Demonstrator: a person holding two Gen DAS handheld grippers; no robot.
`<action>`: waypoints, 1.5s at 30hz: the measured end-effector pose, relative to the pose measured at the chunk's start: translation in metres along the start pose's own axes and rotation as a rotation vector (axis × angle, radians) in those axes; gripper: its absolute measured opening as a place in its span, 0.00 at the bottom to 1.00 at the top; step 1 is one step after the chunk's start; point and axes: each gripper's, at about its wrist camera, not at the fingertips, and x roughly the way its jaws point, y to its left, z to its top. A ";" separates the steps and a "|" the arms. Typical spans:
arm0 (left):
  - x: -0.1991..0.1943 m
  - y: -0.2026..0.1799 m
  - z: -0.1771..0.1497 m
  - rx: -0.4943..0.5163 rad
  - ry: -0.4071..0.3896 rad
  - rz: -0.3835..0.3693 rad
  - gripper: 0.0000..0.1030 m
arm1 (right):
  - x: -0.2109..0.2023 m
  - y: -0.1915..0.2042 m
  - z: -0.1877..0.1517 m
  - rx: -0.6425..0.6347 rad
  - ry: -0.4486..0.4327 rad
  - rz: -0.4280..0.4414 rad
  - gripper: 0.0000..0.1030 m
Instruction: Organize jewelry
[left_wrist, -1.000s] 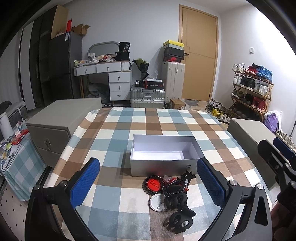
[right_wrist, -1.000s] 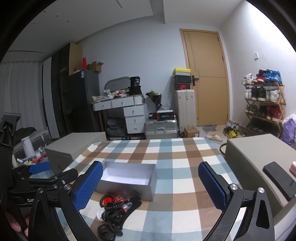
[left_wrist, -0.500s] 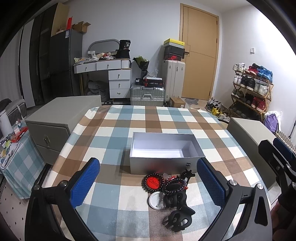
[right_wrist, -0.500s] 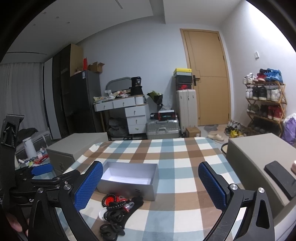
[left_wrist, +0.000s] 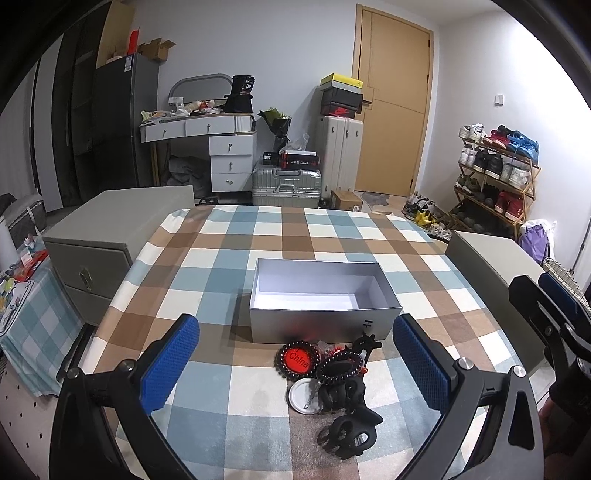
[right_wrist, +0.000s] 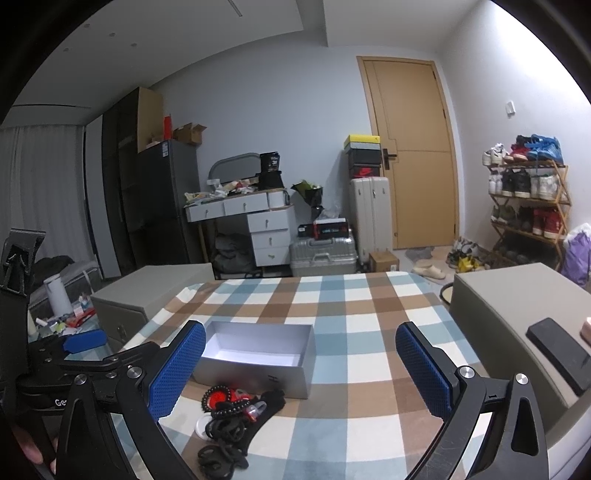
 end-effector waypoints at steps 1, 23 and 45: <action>0.000 0.000 0.000 0.000 0.000 0.001 0.99 | 0.000 0.000 0.000 -0.001 -0.001 0.000 1.00; 0.039 0.002 -0.051 0.039 0.242 -0.114 0.99 | 0.008 -0.012 -0.011 -0.004 0.034 -0.022 1.00; 0.068 -0.012 -0.076 0.101 0.446 -0.360 0.50 | 0.015 -0.022 -0.024 0.020 0.096 0.014 1.00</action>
